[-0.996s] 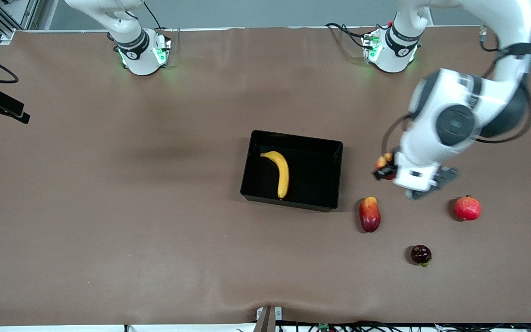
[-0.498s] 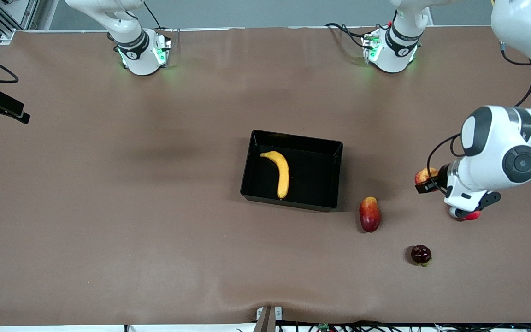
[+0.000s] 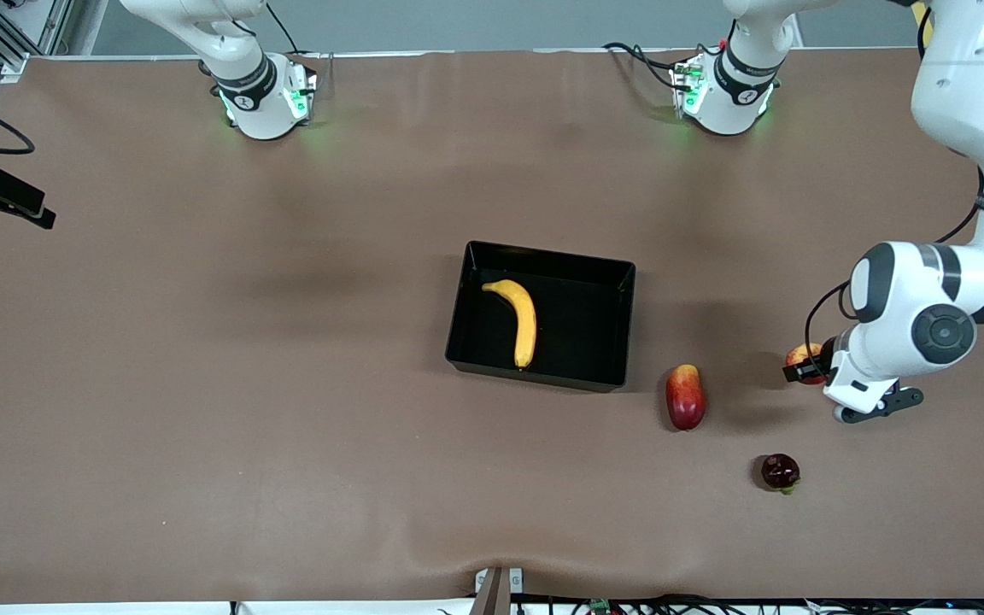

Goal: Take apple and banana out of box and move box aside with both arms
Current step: 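Carry the apple out of the box and set it beside the mango, then reach the left gripper into the box and grasp the yellow banana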

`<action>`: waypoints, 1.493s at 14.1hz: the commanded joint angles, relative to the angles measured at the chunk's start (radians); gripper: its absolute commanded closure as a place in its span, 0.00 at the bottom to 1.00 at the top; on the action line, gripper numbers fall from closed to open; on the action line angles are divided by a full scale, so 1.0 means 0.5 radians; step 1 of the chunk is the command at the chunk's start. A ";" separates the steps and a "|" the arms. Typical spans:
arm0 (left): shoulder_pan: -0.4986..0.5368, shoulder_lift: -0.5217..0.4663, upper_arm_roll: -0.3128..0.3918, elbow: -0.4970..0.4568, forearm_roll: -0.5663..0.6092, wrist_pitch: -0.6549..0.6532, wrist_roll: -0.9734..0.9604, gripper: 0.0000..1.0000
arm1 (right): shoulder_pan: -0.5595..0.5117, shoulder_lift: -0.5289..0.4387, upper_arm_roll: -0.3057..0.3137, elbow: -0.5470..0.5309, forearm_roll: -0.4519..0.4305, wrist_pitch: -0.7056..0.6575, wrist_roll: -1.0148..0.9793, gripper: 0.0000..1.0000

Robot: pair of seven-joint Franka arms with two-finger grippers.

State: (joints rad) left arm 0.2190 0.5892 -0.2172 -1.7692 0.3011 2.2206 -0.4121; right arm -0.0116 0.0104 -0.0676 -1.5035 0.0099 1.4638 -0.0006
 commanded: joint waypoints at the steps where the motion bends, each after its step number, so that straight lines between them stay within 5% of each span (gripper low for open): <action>1: 0.031 0.052 -0.023 0.010 0.128 0.041 0.017 1.00 | -0.029 0.007 0.025 0.025 0.005 -0.022 -0.002 0.00; 2: 0.028 0.061 -0.023 0.010 0.128 0.041 0.017 0.94 | -0.029 0.007 0.022 0.025 0.005 -0.022 -0.002 0.00; 3: 0.028 0.073 -0.023 0.010 0.128 0.041 0.017 0.67 | -0.029 0.007 0.022 0.025 0.008 -0.022 -0.002 0.00; 4: 0.028 0.073 -0.023 0.010 0.128 0.041 0.017 0.25 | -0.029 0.007 0.022 0.025 0.008 -0.025 -0.002 0.00; 5: 0.028 0.067 -0.026 0.010 0.128 0.041 0.017 0.00 | -0.029 0.007 0.022 0.025 0.008 -0.022 -0.002 0.00; 8: 0.007 -0.058 -0.038 0.004 0.110 -0.078 0.008 0.00 | -0.026 0.007 0.022 0.025 0.008 -0.022 -0.002 0.00; 13: 0.010 -0.377 -0.384 0.059 -0.071 -0.547 -0.108 0.00 | -0.029 0.007 0.022 0.025 0.008 -0.022 -0.002 0.00; 17: -0.036 -0.356 -0.767 0.121 -0.078 -0.640 -0.145 0.00 | -0.026 0.007 0.025 0.028 0.008 -0.022 0.001 0.00; 21: -0.437 -0.167 -0.802 0.323 -0.053 -0.600 -0.384 0.00 | -0.026 0.007 0.025 0.025 0.008 -0.022 0.001 0.00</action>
State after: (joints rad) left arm 0.0808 0.4275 -0.6198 -1.6977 0.2706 1.9271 -0.5506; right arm -0.0115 0.0105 -0.0662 -1.5037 0.0104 1.4636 -0.0006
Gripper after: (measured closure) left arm 0.000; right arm 0.000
